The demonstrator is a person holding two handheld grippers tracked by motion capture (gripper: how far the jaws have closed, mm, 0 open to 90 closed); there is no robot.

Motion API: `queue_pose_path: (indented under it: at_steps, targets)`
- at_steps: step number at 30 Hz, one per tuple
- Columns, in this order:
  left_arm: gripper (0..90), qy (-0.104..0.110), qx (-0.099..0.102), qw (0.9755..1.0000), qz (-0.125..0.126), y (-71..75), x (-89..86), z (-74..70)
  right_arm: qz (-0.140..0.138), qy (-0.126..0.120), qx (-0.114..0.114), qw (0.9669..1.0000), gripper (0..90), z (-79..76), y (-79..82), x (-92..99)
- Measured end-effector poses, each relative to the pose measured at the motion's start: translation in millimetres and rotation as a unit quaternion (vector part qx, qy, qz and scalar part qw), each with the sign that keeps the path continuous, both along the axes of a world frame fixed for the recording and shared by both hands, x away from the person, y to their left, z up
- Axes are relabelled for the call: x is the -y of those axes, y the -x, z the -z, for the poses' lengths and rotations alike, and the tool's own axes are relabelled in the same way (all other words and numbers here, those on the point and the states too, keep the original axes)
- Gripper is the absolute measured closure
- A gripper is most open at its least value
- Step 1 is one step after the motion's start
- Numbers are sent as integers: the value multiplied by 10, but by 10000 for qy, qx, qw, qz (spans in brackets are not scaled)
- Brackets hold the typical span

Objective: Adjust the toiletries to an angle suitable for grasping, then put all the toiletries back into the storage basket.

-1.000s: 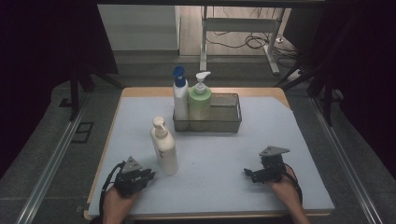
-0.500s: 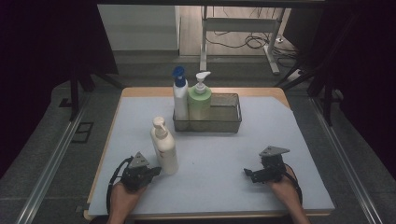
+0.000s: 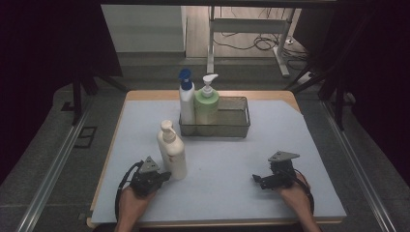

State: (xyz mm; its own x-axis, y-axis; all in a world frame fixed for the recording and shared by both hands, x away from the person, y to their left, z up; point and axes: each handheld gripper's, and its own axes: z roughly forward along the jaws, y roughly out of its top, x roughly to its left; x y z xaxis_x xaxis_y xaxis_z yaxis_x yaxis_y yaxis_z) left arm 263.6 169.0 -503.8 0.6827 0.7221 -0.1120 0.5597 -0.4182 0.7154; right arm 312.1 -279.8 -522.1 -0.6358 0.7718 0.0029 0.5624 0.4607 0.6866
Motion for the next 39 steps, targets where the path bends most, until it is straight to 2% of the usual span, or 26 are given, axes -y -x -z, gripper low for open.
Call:
queue_pose_path:
  at_steps: [15,24,28,30,35,39]
  targets:
    - [895,-9,6,10000,99,-64,192,-2,5,1,0,10000,0,0,0,-2]
    - [889,71,-36,9999,101,-71,210,6,6,-7,7,10000,0,2,0,0]
    - [792,142,-38,9998,92,-18,187,-26,-2,0,-12,10000,0,-1,-1,1]
    - [693,177,-60,9998,41,17,164,-31,0,2,-18,10000,0,-2,-2,-1]
    - [518,50,-26,10000,-60,77,99,-27,1,7,-32,10000,0,-6,-3,-3]
    - [381,-197,-1,9997,-152,106,64,1,-6,39,-32,10000,0,-16,2,-11]
